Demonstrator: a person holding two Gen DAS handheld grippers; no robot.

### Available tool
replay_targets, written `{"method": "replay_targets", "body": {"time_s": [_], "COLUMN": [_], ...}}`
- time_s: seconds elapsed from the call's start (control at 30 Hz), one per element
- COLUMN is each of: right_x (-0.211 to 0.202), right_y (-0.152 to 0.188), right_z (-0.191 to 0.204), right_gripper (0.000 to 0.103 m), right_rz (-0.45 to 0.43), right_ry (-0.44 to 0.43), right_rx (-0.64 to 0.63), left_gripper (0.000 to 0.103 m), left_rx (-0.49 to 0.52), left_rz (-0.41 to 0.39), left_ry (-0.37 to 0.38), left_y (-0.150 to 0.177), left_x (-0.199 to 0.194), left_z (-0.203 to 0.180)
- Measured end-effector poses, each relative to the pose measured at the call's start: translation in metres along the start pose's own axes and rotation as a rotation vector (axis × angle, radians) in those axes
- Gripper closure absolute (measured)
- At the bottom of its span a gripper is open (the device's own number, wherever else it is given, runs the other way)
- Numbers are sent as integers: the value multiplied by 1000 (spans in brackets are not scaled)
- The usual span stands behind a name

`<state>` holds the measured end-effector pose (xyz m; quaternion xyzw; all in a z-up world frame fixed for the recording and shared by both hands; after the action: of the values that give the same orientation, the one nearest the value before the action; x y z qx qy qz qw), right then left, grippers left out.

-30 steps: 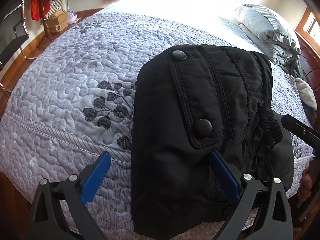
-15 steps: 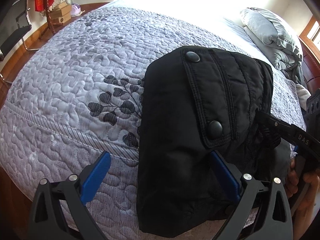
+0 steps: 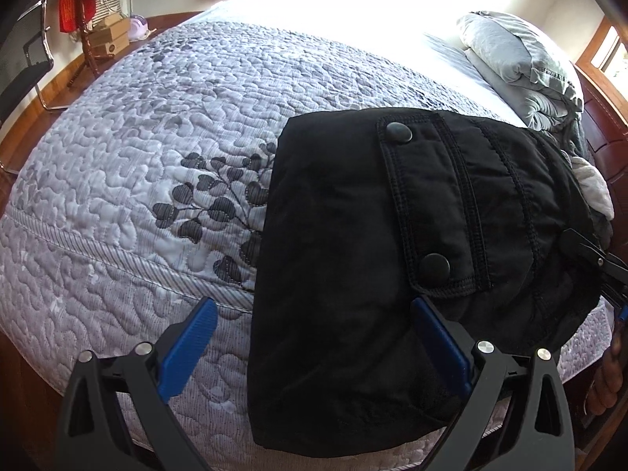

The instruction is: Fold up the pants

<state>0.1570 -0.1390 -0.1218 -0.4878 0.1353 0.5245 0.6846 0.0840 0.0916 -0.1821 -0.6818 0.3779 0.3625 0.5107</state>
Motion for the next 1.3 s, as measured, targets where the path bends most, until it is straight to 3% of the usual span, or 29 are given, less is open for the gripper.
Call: {"method": "replay_targets", "body": {"time_s": [0.23, 0.47, 0.87, 0.93, 1.07, 1.13, 1.17, 1.2, 1.3], "right_x": [-54, -98, -89, -84, -72, -73, -75, -79, -88], "right_y": [-7, -15, 43, 52, 65, 65, 63, 60, 44], "right_z": [4, -20, -129, -142, -156, -159, -159, -159, -163], "right_gripper": [83, 83, 83, 83, 72, 60, 47, 41, 39], "right_rz": [-94, -172, -69, -48, -11, -9, -15, -32, -65], "right_ry": [-16, 47, 281, 286, 286, 300, 303, 306, 295], "right_rx": [7, 20, 178, 201, 218, 213, 210, 208, 205], "left_gripper": [4, 4, 4, 4, 4, 4, 4, 4, 4], "left_rx": [71, 84, 167, 184, 201, 209, 212, 215, 219], "left_rz": [-29, -67, 4, 11, 19, 18, 18, 16, 16], "left_ry": [39, 60, 26, 17, 2, -7, -10, -13, -18], "left_y": [-3, -9, 10, 13, 16, 16, 16, 16, 16], "left_x": [-16, -32, 0, 3, 7, 7, 7, 6, 5], "left_z": [-35, -59, -92, -95, -100, -101, -100, -100, -101]}}
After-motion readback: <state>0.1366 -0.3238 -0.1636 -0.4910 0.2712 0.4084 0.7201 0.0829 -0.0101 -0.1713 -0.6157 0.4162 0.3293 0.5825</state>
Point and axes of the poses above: each gripper's, at about its wrist camera, not at the fingertips, and x roughly the way its jaws point, z to its left, y to its underside, the point moved 9 cm from there along x, roughly the way its jaws point, and after that the axes turned 1 degree about -x, right-handed, at the moved point
